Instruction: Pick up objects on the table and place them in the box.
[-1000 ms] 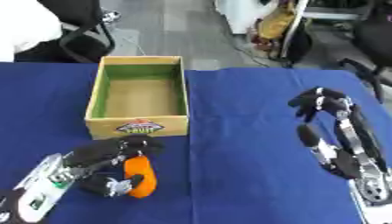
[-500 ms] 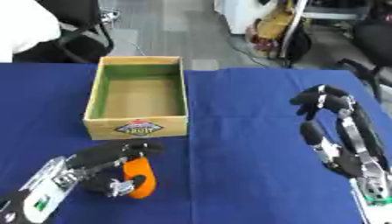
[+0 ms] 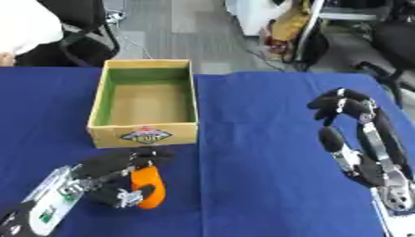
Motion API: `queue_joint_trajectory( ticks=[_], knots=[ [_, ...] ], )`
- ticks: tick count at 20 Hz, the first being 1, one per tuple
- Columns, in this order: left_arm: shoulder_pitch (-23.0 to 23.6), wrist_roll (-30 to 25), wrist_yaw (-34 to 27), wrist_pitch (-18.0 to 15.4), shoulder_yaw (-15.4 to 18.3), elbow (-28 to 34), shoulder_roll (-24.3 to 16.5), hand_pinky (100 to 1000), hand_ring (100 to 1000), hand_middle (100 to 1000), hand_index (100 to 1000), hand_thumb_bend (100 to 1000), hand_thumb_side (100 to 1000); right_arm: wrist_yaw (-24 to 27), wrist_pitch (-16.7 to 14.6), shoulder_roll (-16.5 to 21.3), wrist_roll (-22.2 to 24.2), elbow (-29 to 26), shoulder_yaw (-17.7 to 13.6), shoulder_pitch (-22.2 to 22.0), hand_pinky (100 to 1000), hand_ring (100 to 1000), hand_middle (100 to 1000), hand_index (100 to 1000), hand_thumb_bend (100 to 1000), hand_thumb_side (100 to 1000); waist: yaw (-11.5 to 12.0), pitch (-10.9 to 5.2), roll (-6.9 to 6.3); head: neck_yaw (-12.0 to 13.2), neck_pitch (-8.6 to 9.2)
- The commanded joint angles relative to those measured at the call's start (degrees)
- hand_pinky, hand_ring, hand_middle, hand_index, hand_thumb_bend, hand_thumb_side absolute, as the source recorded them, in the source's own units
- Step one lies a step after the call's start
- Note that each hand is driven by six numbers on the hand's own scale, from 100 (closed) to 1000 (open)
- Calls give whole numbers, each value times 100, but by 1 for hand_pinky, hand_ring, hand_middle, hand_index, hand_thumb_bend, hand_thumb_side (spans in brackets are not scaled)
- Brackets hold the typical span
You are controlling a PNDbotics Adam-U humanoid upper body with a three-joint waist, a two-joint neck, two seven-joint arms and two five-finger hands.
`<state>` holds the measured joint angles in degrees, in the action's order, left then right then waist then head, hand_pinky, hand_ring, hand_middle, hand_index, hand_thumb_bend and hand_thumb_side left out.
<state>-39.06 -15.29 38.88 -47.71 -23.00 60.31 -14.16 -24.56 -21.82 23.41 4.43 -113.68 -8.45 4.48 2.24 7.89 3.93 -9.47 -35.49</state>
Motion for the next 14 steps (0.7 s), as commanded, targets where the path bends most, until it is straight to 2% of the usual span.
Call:
queue_joint_trajectory(
  ticks=[1,10,13,14],
  knots=[
    [10,-422,169,-425,14,-165,6,1000,963,971,1000,744,1000,44,-15,143,9,-92,-46,66,383,493,590,679,482,1000,-22,-42,-1,54,20],
    [37,-459,304,-425,41,-331,34,978,962,976,1000,688,1000,95,-25,158,23,-92,-52,97,383,493,590,679,481,1000,-51,-42,-12,40,-28],
    [40,-531,304,-425,51,-366,37,876,929,968,1000,567,993,107,-27,161,25,-92,-57,100,383,493,590,679,481,1000,-56,-43,-15,29,-45],
    [42,-554,309,-425,63,-382,33,820,894,953,1000,504,956,109,-28,162,25,-92,-59,99,383,493,590,679,481,1000,-56,-44,-16,23,-51]
  ],
)
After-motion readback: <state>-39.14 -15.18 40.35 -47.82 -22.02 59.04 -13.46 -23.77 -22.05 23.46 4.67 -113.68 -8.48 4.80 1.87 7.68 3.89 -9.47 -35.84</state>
